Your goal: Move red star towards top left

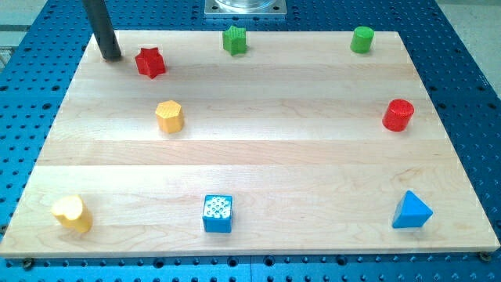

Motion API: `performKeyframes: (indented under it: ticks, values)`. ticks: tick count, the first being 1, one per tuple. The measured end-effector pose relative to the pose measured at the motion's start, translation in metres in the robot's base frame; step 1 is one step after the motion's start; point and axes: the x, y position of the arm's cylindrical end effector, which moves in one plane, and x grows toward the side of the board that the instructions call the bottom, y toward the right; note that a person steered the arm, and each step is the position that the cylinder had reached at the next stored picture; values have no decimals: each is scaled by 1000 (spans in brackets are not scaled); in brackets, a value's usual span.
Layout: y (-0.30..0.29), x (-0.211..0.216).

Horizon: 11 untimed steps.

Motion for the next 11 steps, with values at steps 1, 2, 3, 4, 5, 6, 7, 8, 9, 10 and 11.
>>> performKeyframes:
  ticks: [1, 2, 3, 4, 5, 6, 7, 8, 9, 10, 11]
  values:
    - [1, 0]
    - [-1, 13]
    - [-3, 27]
    - [48, 25]
    - [48, 56]
    - [58, 97]
    - [123, 120]
    - [127, 77]
    - [125, 44]
    - [95, 21]
    - [84, 39]
